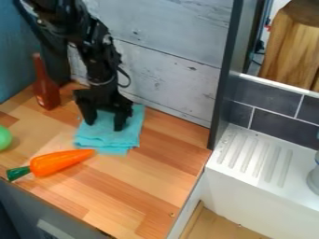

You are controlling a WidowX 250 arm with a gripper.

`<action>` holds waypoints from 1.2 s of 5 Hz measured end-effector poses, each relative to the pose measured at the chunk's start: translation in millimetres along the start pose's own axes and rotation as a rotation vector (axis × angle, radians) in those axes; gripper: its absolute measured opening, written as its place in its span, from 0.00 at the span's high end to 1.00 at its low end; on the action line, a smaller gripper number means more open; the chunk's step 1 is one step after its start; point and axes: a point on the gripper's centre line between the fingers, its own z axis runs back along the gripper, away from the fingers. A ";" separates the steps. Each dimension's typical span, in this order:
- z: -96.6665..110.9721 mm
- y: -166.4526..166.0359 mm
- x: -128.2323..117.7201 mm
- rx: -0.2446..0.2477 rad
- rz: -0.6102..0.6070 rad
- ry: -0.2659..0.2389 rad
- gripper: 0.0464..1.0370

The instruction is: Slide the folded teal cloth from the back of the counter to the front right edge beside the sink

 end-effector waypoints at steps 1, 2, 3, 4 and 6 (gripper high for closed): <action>0.0 -16.5 -3.3 -0.063 -0.049 0.012 0.03; 4.4 -40.8 -10.2 -0.136 -0.095 0.027 0.03; 11.3 -71.6 -26.4 -0.218 -0.151 0.042 0.03; 18.2 -89.7 -47.0 -0.285 -0.183 0.066 0.03; 39.6 -91.8 -62.7 -0.274 -0.174 0.053 0.03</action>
